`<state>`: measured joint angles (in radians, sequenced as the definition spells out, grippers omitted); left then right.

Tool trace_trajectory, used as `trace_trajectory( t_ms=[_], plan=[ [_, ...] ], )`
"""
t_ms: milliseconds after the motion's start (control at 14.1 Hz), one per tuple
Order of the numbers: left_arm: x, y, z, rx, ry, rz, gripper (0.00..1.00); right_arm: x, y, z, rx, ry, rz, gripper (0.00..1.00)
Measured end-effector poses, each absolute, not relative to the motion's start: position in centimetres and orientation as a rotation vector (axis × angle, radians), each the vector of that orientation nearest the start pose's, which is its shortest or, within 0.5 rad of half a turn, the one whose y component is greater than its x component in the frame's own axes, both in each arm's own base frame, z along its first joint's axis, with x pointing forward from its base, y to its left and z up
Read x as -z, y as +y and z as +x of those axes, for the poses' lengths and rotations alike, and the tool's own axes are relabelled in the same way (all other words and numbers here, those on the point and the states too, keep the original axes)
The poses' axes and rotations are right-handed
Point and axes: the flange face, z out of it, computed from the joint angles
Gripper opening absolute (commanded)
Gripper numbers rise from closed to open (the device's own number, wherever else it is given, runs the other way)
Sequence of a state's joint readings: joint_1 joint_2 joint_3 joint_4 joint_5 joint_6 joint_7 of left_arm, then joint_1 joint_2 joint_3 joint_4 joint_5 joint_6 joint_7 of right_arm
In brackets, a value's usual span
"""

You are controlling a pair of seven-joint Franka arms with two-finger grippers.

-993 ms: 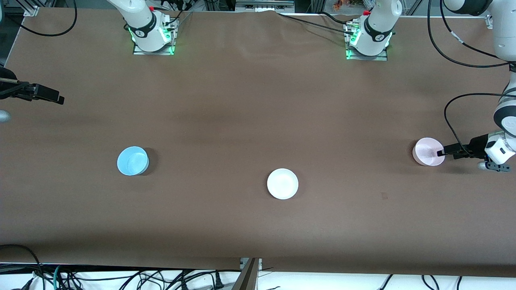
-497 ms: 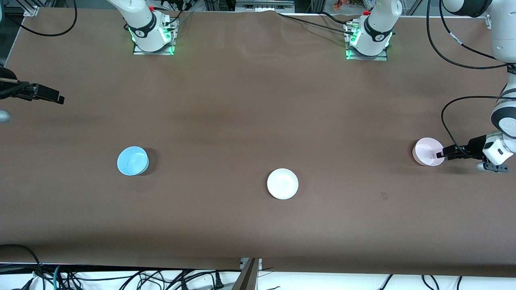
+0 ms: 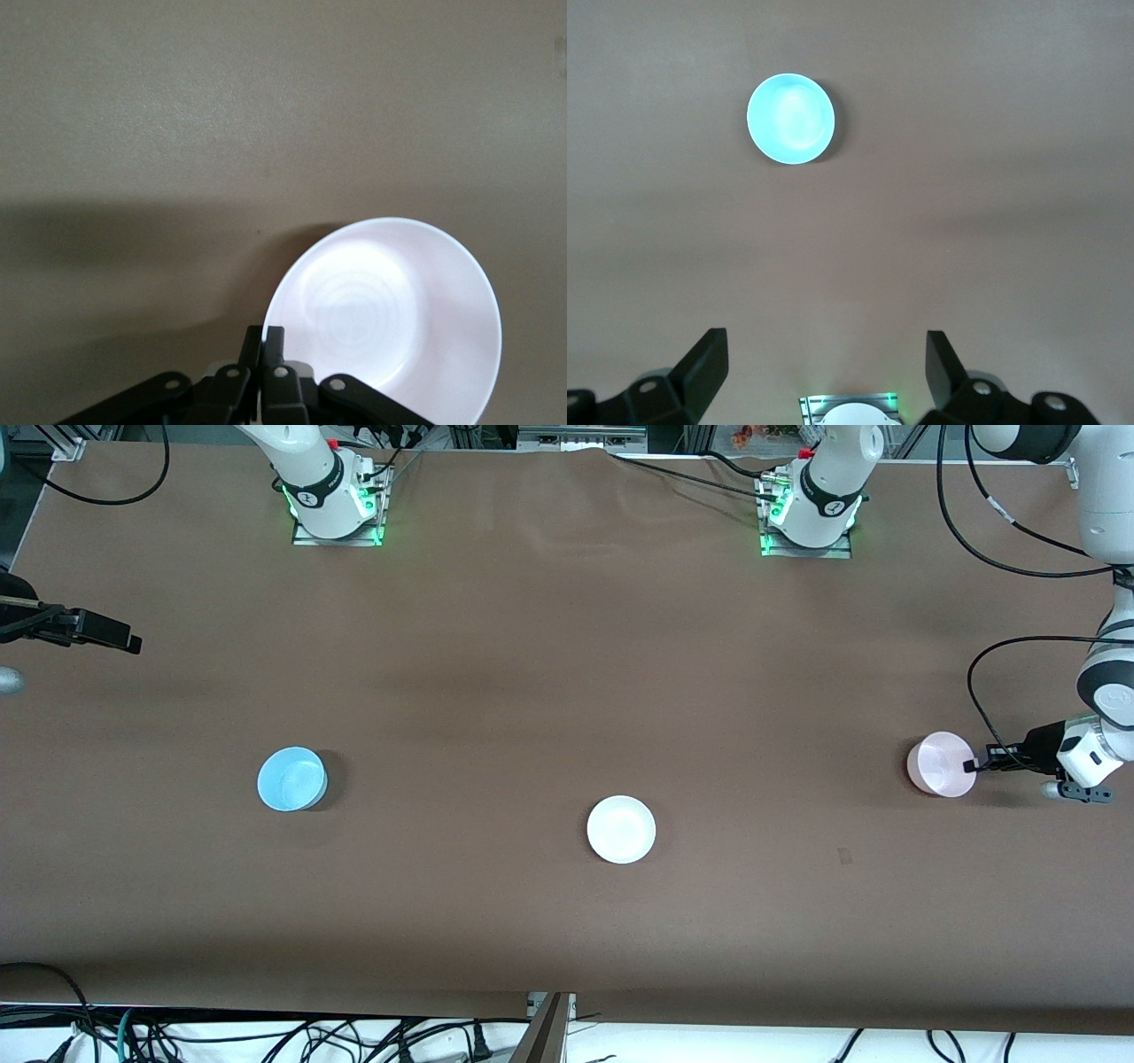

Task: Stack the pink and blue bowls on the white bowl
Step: 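Carry the pink bowl with the left gripper over the white bowl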

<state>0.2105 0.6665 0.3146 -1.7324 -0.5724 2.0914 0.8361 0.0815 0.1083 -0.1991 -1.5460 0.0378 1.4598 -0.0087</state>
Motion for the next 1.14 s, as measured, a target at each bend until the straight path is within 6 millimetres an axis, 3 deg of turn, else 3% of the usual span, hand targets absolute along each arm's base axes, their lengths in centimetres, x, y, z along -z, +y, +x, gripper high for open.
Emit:
trace_trajectory(
  t_ms=[213, 355, 497, 780, 1135],
  plan=[
    [-20.4, 28.0, 58.4, -0.031, 0.013, -3.495, 0.0, -56.8, -5.7, 56.8, -0.297, 0.169, -3.094, 0.99],
    [-22.5, 25.7, 60.2, -0.001, 0.033, -3.5, 0.0, -56.8, -5.7, 56.8, -0.298, 0.169, -3.094, 0.99],
    [-24.4, 21.3, 62.5, 0.016, 0.062, -3.508, 0.0, -56.8, -5.7, 56.8, -0.298, 0.169, -3.094, 0.99],
    [-26.7, 10.2, 66.6, -0.007, 0.002, -3.544, 0.0, -56.7, -5.7, 56.8, -0.299, 0.169, -3.094, 0.99],
    [-29.1, -2.0, 69.1, -0.017, 0.008, -3.583, 0.0, -56.7, -5.7, 56.8, -0.3, 0.169, -3.094, 0.99]
  ],
)
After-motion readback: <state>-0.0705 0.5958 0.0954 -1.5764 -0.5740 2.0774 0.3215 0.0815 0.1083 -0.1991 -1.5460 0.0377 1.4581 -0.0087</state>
